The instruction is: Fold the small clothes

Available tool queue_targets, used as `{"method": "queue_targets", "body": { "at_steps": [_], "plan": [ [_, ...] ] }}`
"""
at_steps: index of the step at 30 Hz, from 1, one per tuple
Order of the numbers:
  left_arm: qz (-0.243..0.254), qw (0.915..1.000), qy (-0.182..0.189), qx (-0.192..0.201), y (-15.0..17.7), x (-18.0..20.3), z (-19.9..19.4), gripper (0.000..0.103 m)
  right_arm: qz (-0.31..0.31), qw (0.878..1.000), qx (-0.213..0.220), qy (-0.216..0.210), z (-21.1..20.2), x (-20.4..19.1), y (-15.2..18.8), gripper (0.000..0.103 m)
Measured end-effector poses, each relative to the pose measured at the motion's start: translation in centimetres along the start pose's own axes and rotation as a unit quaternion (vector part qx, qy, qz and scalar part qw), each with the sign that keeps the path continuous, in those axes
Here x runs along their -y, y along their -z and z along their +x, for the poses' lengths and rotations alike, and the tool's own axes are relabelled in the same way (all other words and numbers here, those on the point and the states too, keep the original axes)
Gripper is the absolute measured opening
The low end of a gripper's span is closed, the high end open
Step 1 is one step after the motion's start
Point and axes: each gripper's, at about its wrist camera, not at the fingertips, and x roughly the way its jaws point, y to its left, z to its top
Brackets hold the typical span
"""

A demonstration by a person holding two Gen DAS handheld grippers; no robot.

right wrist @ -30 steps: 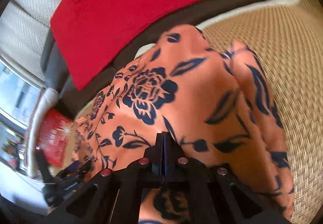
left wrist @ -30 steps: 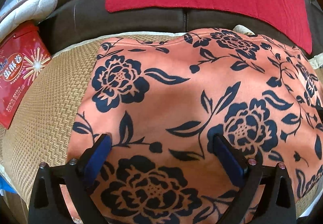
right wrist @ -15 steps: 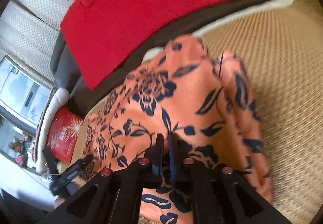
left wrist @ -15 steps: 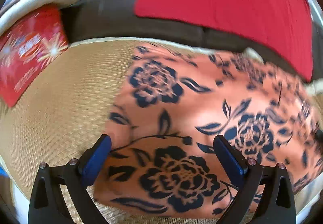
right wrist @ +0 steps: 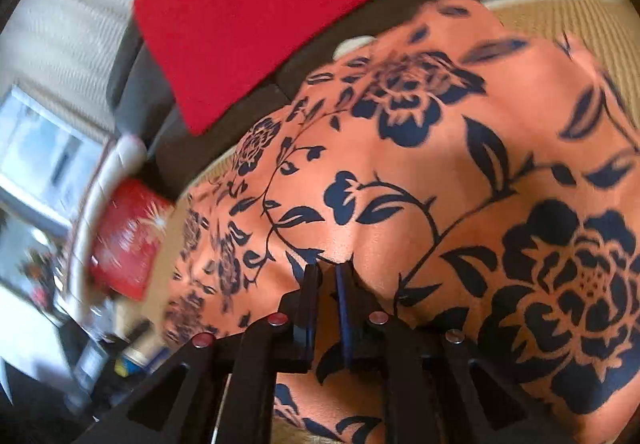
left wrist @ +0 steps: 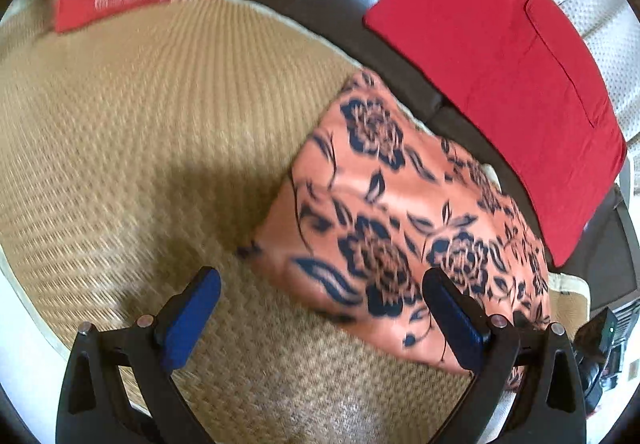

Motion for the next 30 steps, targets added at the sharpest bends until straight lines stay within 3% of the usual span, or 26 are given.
{"method": "queue_targets", "body": {
  "at_steps": [3,7,13,15,17,19,21,23,25,27,28,29,30],
  "plan": [
    [-0.017,0.9998,0.004,0.001,1.5,-0.1,-0.2,0.101,0.022,1.0,0.005,-0.021,-0.1,0.9,0.3,0.012],
    [-0.043,0.9981,0.044,-0.004,1.4,-0.1,0.5,0.101,-0.003,1.0,0.013,-0.007,-0.2,0.6,0.6,0.012],
    [-0.08,0.993,0.083,0.026,0.2,-0.2,1.1,0.1,-0.004,1.0,0.008,-0.004,0.3,0.0,0.2,0.012],
    [-0.08,0.9928,0.082,0.035,0.0,0.2,0.9,0.084,-0.003,1.0,0.005,-0.005,0.2,0.1,0.1,0.012],
    [-0.067,0.9945,0.071,0.037,-0.3,0.7,1.5,0.046,-0.006,1.0,0.003,-0.004,0.3,0.0,0.1,0.012],
    [-0.049,0.9966,0.055,0.037,-0.8,1.7,3.0,0.035,-0.012,1.0,0.002,-0.002,0.3,-0.2,0.1,0.012],
    [-0.045,0.9972,0.048,0.035,-1.0,2.1,3.7,0.035,-0.018,1.0,0.0,0.0,0.3,-0.3,0.0,0.012],
    [-0.049,0.9972,0.048,0.03,-1.2,2.1,4.5,0.052,-0.02,1.0,-0.003,-0.003,0.4,-0.3,0.0,0.012],
    [-0.054,0.9952,0.073,0.036,-1.4,2.5,4.9,0.069,-0.021,1.0,-0.006,-0.006,0.4,-0.3,-0.1,0.012],
    [-0.035,0.9968,0.059,0.041,-1.4,3.5,5.3,0.068,-0.023,1.0,-0.008,-0.007,0.4,-0.3,-0.1,0.012],
    [-0.026,0.9974,0.05,0.044,-1.5,4.0,5.6,0.058,-0.024,1.0,-0.009,-0.007,0.4,-0.3,-0.1,0.012],
    [-0.016,0.9976,0.041,0.053,-1.6,4.5,5.7,0.033,-0.026,1.0,-0.01,-0.007,0.4,-0.3,-0.1,0.012],
    [-0.005,0.9976,0.037,0.059,-1.7,4.9,5.7,0.024,-0.029,0.999,-0.011,-0.008,0.4,-0.4,-0.1,0.012]
  ]
}}
